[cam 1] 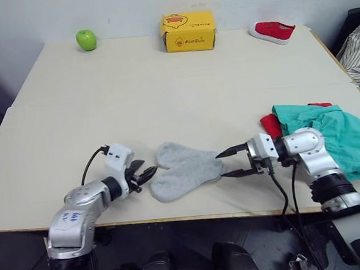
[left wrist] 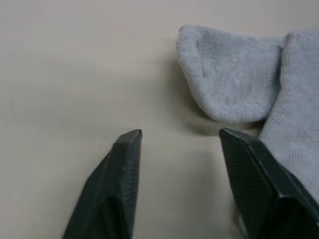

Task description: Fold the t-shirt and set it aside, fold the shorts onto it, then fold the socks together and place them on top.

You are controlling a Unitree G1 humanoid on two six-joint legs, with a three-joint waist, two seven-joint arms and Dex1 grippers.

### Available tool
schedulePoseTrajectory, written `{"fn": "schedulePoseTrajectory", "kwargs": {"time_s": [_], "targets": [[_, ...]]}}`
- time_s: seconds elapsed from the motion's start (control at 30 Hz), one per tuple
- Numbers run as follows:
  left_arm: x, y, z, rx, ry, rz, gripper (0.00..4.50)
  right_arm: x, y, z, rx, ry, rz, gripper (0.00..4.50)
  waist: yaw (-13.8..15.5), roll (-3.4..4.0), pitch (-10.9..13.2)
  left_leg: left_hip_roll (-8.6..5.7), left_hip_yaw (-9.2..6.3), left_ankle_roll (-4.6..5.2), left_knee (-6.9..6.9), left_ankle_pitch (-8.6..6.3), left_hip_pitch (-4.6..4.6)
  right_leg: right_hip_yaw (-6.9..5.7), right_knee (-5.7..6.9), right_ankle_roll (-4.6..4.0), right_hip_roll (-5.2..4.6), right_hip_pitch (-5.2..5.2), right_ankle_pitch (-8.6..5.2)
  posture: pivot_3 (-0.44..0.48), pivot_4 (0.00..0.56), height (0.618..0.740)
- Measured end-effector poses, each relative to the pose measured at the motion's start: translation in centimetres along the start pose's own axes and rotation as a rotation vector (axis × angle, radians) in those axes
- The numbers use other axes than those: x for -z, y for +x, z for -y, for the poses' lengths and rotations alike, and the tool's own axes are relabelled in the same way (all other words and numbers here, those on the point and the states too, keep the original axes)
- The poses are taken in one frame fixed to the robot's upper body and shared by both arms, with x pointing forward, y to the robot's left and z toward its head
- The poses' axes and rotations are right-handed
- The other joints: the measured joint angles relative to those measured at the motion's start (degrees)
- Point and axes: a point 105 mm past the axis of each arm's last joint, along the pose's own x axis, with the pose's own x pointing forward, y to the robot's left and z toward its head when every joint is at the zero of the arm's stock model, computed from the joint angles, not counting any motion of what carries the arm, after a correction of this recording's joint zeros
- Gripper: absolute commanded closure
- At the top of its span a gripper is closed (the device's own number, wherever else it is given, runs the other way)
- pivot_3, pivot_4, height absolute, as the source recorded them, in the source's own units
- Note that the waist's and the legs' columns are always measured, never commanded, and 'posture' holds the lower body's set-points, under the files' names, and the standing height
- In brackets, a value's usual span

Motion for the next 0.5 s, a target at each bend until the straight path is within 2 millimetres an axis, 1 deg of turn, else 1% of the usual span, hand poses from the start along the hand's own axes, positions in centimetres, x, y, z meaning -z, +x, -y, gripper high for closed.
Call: {"fn": "schedulePoseTrajectory", "kwargs": {"time_s": [0.03, 0.1, 0.17, 0.2, 0.27, 0.37, 0.43, 0.5], "targets": [[-0.2, -1.0, -0.8, -0.007, 0.021, -0.001, 0.64, 0.0, -0.7, -0.2, 0.005, 0.036, -0.013, 1.30, 0.0, 0.01, 0.0, 0.01, 0.00, 0.00, 0.00, 0.00, -0.01, 0.00, -0.02, -0.01, 0.00, -0.01, 0.00, 0.000, 0.150, 0.740], [-0.9, -2.2, -1.6, -0.009, 0.041, 0.011, 0.64, -0.7, -1.6, 0.0, 0.022, 0.095, -0.007, 1.30, 0.1, 0.02, 0.0, 0.00, 0.00, 0.00, 0.00, -0.01, -0.01, 0.00, -0.07, -0.02, -0.04, -0.01, 0.00, 0.000, 0.150, 0.740], [-1.5, -3.0, -1.7, 0.023, 0.041, 0.018, 0.64, -1.7, -2.1, 0.4, 0.036, 0.173, 0.003, 1.30, 0.1, 0.05, 0.0, 0.02, -0.03, -0.02, 0.00, -0.02, 0.01, 0.00, -0.07, -0.03, -0.06, 0.01, 0.00, 0.000, 0.150, 0.740], [-1.6, -3.2, -1.5, 0.053, 0.026, 0.016, 0.64, -2.0, -2.1, 0.5, 0.048, 0.223, 0.003, 1.30, 0.1, 0.05, 0.0, 0.03, -0.04, -0.04, 0.00, -0.04, 0.02, 0.01, -0.08, -0.07, -0.08, 0.01, -0.02, 0.000, 0.150, 0.740], [-1.1, -3.2, -0.5, 0.128, -0.028, -0.016, 0.64, -2.3, -1.6, 0.8, 0.072, 0.324, 0.002, 1.30, 0.1, 0.05, 0.0, 0.05, -0.05, -0.06, -0.01, -0.05, 0.01, 0.04, -0.04, -0.09, -0.08, -0.01, -0.03, 0.000, 0.150, 0.740], [0.3, -2.3, 1.8, 0.221, -0.069, -0.097, 0.64, -1.8, 0.1, 1.5, 0.145, 0.465, -0.006, 1.30, 0.1, 0.05, 0.0, 0.05, -0.04, -0.08, -0.04, -0.06, -0.01, 0.05, -0.01, -0.10, -0.05, -0.03, -0.03, 0.000, 0.150, 0.740], [0.8, -1.8, 3.0, 0.250, -0.094, -0.120, 0.64, -1.2, 0.9, 1.6, 0.178, 0.517, -0.037, 1.30, 0.1, 0.05, 0.0, 0.04, -0.03, -0.08, -0.04, -0.06, -0.09, 0.04, 0.01, -0.10, -0.04, -0.10, -0.03, 0.000, 0.150, 0.740], [1.3, -1.5, 3.4, 0.242, -0.106, -0.145, 0.64, -0.8, 1.6, 2.0, 0.216, 0.533, -0.060, 1.30, 0.1, 0.05, 0.0, 0.03, -0.02, -0.08, -0.04, -0.06, -0.08, 0.01, 0.02, -0.10, -0.01, -0.10, -0.03, 0.000, 0.150, 0.740]]}}
